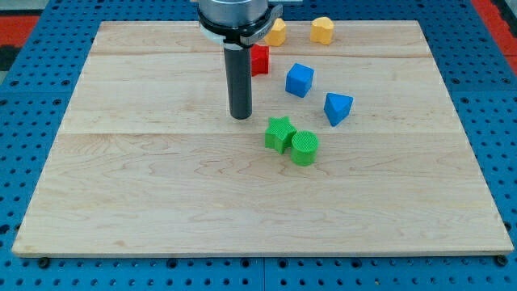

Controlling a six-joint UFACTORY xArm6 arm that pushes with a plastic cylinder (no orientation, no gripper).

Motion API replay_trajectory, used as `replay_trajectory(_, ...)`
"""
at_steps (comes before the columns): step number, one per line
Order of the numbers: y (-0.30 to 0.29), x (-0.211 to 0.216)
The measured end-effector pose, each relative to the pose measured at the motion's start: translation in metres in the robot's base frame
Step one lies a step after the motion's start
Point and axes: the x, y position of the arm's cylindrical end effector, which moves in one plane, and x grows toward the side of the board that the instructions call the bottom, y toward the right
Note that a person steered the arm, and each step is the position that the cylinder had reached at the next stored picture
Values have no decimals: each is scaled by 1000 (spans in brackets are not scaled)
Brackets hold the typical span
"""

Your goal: Separate green star and the green circle

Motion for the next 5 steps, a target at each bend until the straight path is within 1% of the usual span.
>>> replay_trajectory(2,38,1)
replay_trajectory(3,57,16)
replay_trajectory(5,88,67)
